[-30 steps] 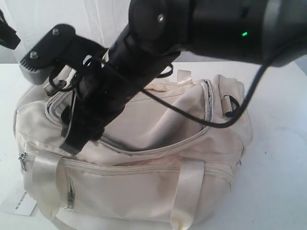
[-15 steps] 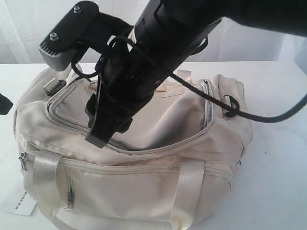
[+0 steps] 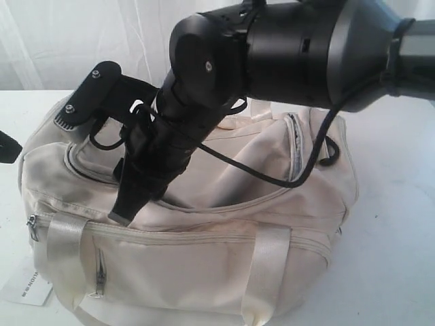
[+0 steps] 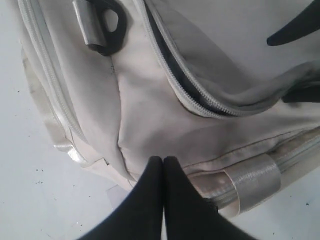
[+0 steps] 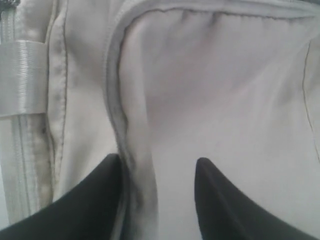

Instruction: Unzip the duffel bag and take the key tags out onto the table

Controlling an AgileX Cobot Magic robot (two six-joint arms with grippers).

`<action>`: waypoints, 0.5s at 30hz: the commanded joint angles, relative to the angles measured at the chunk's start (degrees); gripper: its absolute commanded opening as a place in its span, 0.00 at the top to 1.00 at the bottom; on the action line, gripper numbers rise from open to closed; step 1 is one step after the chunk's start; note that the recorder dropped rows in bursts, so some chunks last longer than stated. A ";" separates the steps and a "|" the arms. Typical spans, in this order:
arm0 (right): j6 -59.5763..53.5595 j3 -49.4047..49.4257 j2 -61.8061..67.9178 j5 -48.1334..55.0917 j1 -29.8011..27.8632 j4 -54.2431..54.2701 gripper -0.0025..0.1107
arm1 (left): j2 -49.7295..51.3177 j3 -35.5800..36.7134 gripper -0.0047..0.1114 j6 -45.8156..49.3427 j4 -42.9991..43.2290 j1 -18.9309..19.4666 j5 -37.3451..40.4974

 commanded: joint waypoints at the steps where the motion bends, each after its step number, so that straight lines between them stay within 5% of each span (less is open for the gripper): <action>1: 0.45 0.05 -2.07 -0.89 0.03 -2.46 0.60 | -0.56 0.26 0.96 -0.05 -1.12 0.11 0.78; 8: 1.72 0.05 -3.18 -1.11 0.03 -3.22 0.61 | -0.56 0.26 0.96 -0.05 -1.39 0.11 0.78; 12: 1.72 0.05 -3.18 -2.36 0.03 -4.06 0.75 | -0.56 0.26 0.96 -0.05 -1.39 0.11 0.78; 15: 1.72 0.05 -3.18 -3.79 0.03 -4.06 0.76 | -0.56 0.26 0.96 -0.05 -1.39 0.11 0.78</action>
